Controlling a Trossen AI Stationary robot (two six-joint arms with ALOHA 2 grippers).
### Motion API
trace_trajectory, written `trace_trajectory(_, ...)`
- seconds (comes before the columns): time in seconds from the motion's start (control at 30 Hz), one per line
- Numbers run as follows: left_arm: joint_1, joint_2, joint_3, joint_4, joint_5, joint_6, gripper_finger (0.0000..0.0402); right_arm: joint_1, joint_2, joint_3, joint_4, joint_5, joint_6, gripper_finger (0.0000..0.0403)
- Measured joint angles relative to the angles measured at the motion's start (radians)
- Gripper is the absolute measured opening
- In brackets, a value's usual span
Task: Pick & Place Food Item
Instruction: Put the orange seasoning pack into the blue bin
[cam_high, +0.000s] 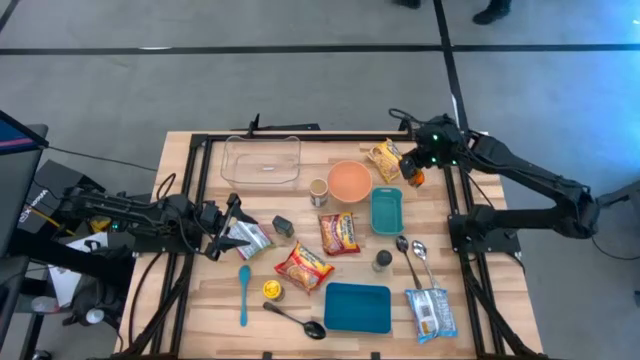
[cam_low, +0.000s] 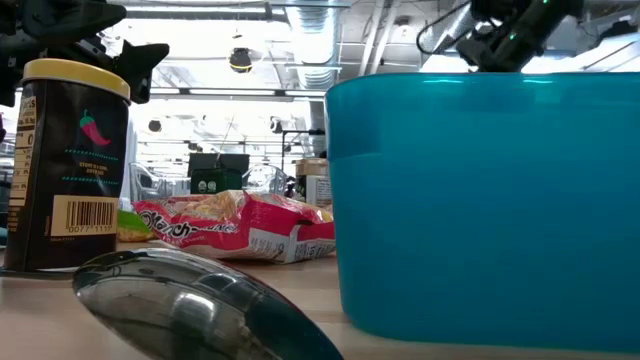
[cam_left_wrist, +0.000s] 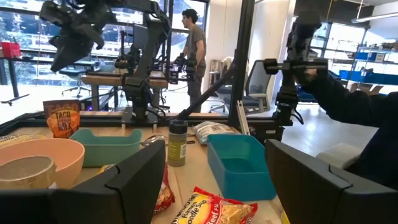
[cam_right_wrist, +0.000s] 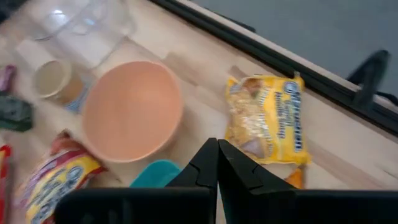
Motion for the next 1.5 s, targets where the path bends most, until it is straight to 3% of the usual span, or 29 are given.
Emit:
trace_trajectory(0.43, 0.000, 0.000, 0.000, 0.000, 0.000, 0.000, 0.0271, -0.177, 0.012, 0.000, 0.000, -0.045, -0.026, 0.0000)
trace_trajectory(0.87, 0.000, 0.000, 0.000, 0.000, 0.000, 0.000, 0.0271, -0.268, 0.012, 0.000, -0.038, -0.045, -0.037, 0.0002)
trace_trajectory(1.5, 0.000, 0.000, 0.000, 0.000, 0.000, 0.000, 0.0271, -0.278, 0.012, 0.042, -0.109, -0.041, -0.071, 0.0102)
